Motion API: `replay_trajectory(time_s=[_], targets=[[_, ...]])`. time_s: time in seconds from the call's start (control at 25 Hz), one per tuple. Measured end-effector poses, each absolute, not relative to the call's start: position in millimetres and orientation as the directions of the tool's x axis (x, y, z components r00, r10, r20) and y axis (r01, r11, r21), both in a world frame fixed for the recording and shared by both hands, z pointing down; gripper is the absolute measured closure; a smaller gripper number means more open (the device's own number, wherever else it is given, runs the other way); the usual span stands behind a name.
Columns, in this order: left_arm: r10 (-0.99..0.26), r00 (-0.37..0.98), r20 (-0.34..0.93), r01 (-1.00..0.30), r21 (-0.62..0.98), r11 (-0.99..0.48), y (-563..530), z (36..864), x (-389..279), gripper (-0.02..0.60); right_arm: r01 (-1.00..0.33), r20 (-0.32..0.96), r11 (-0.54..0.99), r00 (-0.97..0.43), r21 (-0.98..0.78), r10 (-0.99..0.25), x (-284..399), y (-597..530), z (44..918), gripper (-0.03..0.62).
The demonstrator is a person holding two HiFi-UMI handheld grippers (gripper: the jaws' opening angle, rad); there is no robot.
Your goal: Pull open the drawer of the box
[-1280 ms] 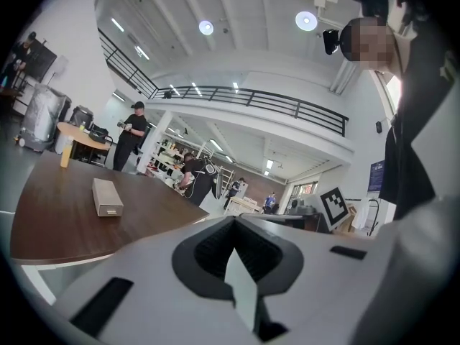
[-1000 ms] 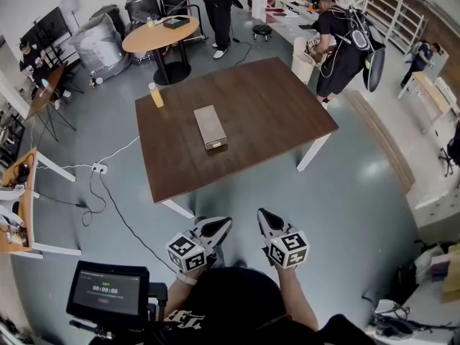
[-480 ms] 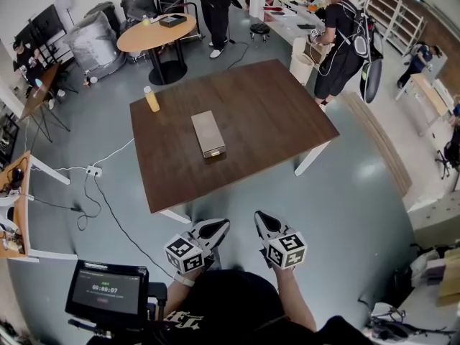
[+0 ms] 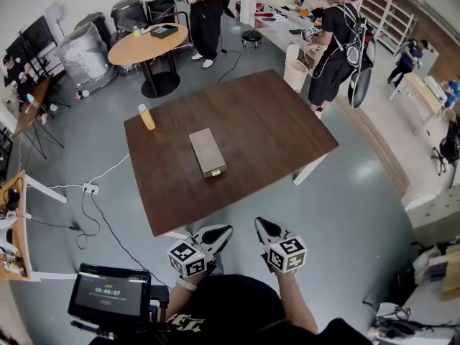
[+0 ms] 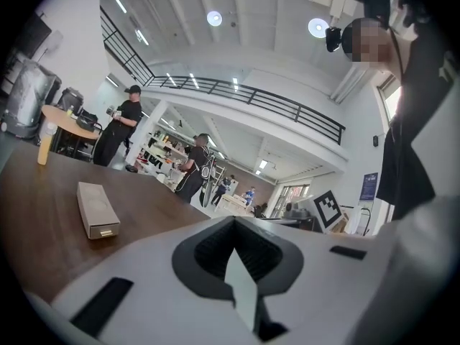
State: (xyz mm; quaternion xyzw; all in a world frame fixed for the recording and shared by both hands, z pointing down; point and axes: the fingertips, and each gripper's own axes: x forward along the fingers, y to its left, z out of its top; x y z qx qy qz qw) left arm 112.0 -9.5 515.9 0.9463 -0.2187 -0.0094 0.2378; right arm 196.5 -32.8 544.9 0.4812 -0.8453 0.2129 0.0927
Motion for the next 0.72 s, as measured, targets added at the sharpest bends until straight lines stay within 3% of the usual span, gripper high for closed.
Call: replay_trajectory(time_s=[0.72], targets=[[-0.384, 0.923, -0.014, -0.321, 0.522, -0.79, -117.3, 493.1, 34.6, 0.581, -0.859, 0.426, 0.454, -0.511, -0.236, -0.746, 115.4, -133.0, 533.7, 0.608]])
